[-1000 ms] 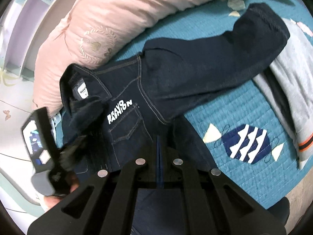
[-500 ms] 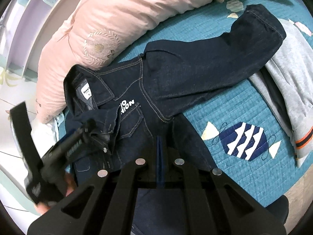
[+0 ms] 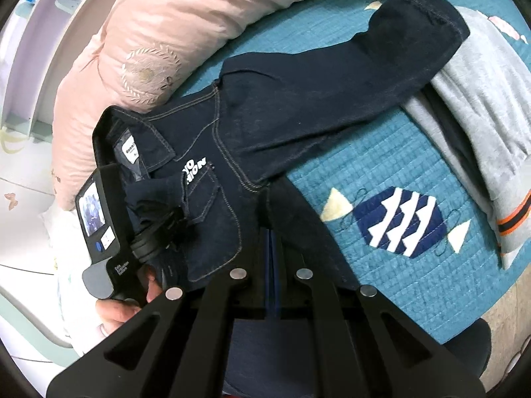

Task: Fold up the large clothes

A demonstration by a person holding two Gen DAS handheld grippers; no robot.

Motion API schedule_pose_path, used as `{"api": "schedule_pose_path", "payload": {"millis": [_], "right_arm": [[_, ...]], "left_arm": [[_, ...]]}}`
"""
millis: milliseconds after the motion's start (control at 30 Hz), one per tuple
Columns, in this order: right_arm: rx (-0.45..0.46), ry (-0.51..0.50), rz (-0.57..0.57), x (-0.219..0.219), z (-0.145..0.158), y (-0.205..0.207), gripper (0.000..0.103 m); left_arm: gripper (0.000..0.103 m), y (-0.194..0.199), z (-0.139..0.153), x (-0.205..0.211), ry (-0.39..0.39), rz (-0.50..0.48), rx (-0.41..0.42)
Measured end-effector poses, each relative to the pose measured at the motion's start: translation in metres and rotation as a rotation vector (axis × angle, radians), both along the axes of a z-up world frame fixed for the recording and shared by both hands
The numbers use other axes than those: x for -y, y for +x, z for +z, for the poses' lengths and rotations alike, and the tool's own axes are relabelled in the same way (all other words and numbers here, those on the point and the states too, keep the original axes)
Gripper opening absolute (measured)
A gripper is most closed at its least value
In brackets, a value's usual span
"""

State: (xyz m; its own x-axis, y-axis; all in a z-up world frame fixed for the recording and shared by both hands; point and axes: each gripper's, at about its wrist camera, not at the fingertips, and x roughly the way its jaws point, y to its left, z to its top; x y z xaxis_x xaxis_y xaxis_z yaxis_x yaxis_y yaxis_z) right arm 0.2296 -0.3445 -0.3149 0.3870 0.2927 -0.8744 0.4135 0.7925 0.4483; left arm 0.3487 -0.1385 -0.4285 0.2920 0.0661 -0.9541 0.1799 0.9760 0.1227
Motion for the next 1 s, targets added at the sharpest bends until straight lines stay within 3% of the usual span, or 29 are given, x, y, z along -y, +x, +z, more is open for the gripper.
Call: {"api": "schedule_pose_path", "payload": {"millis": [67, 100, 133, 167, 233, 333, 500, 533, 600, 633, 767, 833, 1000], "right_arm": [[0.007, 0.000, -0.007, 0.005, 0.002, -0.001, 0.004], [0.015, -0.004, -0.014, 0.008, 0.003, -0.002, 0.004], [0.020, -0.014, -0.020, 0.011, 0.005, -0.001, 0.004], [0.021, -0.022, -0.025, 0.014, 0.004, -0.001, 0.004], [0.019, -0.028, -0.034, 0.021, 0.005, 0.002, 0.004], [0.019, -0.044, -0.045, 0.031, 0.005, 0.006, 0.005], [0.023, -0.055, -0.096, 0.063, 0.006, 0.017, 0.009], [0.024, -0.057, -0.106, 0.069, 0.007, 0.018, 0.014], [0.010, -0.086, -0.129, 0.085, 0.008, 0.024, 0.037], [0.013, -0.111, -0.156, 0.095, 0.011, 0.025, 0.054], [0.050, -0.184, -0.241, 0.128, 0.022, 0.027, 0.071], [0.047, -0.205, -0.264, 0.145, 0.022, 0.033, 0.072], [0.023, -0.249, -0.292, 0.175, 0.015, 0.049, 0.073]], "left_arm": [[0.002, 0.000, 0.007, 0.000, -0.050, -0.007, -0.010], [0.020, 0.000, 0.013, -0.001, -0.096, 0.001, -0.016], [0.051, 0.000, 0.018, -0.001, -0.117, 0.009, -0.011], [0.060, 0.000, 0.026, -0.001, -0.126, 0.013, 0.019], [0.062, -0.002, 0.037, 0.003, -0.123, 0.008, 0.072], [0.067, 0.002, 0.049, 0.018, -0.142, -0.012, 0.068], [0.067, 0.020, 0.048, 0.040, -0.253, 0.023, 0.006], [0.067, 0.024, 0.045, 0.044, -0.267, 0.035, -0.018], [0.067, 0.026, 0.040, 0.054, -0.292, 0.054, -0.043], [0.067, 0.028, 0.036, 0.058, -0.306, 0.060, -0.058], [0.063, 0.037, 0.010, 0.071, -0.327, 0.118, -0.156], [0.039, 0.034, -0.003, 0.071, -0.300, 0.140, -0.188], [0.032, 0.028, -0.014, 0.082, -0.196, 0.112, -0.152]]}}
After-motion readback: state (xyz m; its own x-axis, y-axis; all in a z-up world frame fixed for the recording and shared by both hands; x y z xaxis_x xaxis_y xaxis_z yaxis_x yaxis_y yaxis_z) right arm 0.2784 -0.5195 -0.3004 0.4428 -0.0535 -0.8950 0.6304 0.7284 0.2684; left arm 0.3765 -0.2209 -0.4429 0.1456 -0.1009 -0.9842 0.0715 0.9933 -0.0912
